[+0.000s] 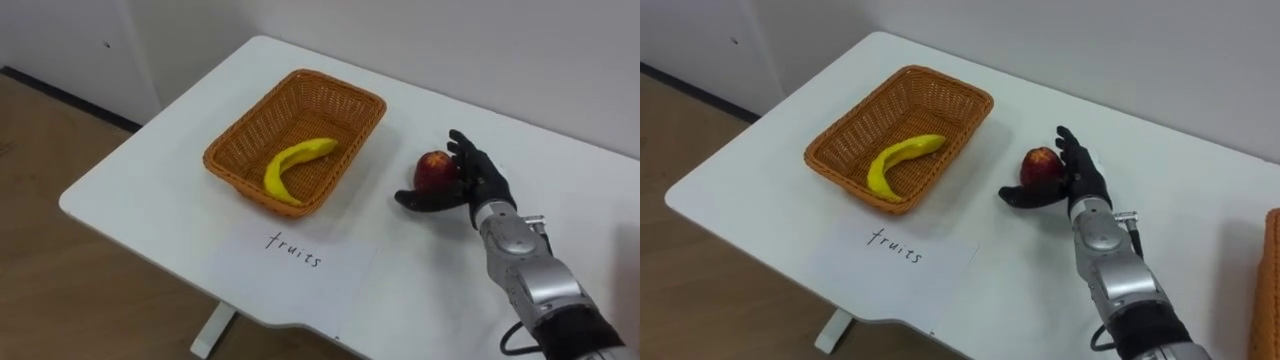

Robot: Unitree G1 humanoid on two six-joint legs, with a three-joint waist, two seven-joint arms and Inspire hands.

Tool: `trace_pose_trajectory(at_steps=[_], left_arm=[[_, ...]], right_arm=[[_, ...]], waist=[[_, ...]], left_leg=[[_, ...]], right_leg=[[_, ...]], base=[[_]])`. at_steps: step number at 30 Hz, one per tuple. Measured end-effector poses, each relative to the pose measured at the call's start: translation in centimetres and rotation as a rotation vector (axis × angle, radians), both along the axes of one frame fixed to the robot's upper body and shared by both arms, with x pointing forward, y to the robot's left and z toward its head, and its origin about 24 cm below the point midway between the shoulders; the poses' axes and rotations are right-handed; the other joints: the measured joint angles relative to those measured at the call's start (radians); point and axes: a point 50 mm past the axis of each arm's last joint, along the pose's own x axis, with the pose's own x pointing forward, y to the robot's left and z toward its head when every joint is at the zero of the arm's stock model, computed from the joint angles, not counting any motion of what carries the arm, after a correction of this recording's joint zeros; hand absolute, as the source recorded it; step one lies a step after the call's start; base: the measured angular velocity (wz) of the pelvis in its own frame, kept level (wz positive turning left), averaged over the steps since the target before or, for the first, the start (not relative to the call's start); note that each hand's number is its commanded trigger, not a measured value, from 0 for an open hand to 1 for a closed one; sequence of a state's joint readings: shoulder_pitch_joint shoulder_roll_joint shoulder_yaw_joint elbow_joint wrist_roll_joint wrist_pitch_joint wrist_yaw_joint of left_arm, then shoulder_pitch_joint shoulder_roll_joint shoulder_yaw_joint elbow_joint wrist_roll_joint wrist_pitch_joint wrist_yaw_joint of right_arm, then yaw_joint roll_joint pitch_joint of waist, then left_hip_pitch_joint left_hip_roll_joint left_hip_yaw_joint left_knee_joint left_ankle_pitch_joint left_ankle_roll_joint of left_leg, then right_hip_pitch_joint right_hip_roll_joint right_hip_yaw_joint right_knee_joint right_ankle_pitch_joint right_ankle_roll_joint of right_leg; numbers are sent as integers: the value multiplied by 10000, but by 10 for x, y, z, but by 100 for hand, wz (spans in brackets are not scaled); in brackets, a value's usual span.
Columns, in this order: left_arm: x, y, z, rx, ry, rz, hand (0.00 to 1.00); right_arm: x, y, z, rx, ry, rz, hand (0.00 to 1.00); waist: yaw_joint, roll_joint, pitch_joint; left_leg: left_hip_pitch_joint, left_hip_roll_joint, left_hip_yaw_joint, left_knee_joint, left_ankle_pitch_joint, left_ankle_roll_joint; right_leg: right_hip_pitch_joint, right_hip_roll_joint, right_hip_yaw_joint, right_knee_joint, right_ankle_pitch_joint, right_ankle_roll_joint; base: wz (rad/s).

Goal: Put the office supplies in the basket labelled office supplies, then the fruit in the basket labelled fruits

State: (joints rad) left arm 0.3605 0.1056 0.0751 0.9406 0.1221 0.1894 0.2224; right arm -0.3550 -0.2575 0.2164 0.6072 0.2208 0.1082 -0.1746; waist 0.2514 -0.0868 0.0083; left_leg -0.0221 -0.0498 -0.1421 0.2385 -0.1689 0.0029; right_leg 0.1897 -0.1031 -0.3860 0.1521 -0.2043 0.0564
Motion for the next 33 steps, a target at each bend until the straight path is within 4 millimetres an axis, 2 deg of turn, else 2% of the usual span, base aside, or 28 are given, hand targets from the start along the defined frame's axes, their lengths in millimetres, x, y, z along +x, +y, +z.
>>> trace_pose_trajectory(at_steps=[18,19,21,26,33], left_arm=[[-1,-1,0,-206,34,-9,0],[-1,-1,0,-214,36,-11,0],[-1,-1,0,-272,39,-16,0],[-2,-2,-1,-388,58,-23,0],[-1,-2,0,-390,30,-31,0]], right_arm=[[-1,0,-1,-358,58,233,0],[-1,0,-1,-410,60,247,18],[-1,-1,-2,-505,65,271,100],[-1,-2,-1,-819,13,198,100],[-2,-4,-1,-1195,-9,174,100]], waist=[[18,1,-3],[20,0,-3],[20,-1,-3],[20,-60,-37],[4,-77,-38]], left_leg=[[5,0,1,8,1,-1],[4,0,0,7,1,-1],[4,0,0,7,1,-1],[4,0,-5,5,1,0],[16,1,-4,3,1,0]], right_leg=[[3,0,-7,-1,0,0],[3,0,-19,0,0,0],[3,-1,-24,0,0,0],[5,-1,-43,-1,0,0],[14,-1,-44,-1,0,0]], base=[[0],[0],[0],[0],[0]])
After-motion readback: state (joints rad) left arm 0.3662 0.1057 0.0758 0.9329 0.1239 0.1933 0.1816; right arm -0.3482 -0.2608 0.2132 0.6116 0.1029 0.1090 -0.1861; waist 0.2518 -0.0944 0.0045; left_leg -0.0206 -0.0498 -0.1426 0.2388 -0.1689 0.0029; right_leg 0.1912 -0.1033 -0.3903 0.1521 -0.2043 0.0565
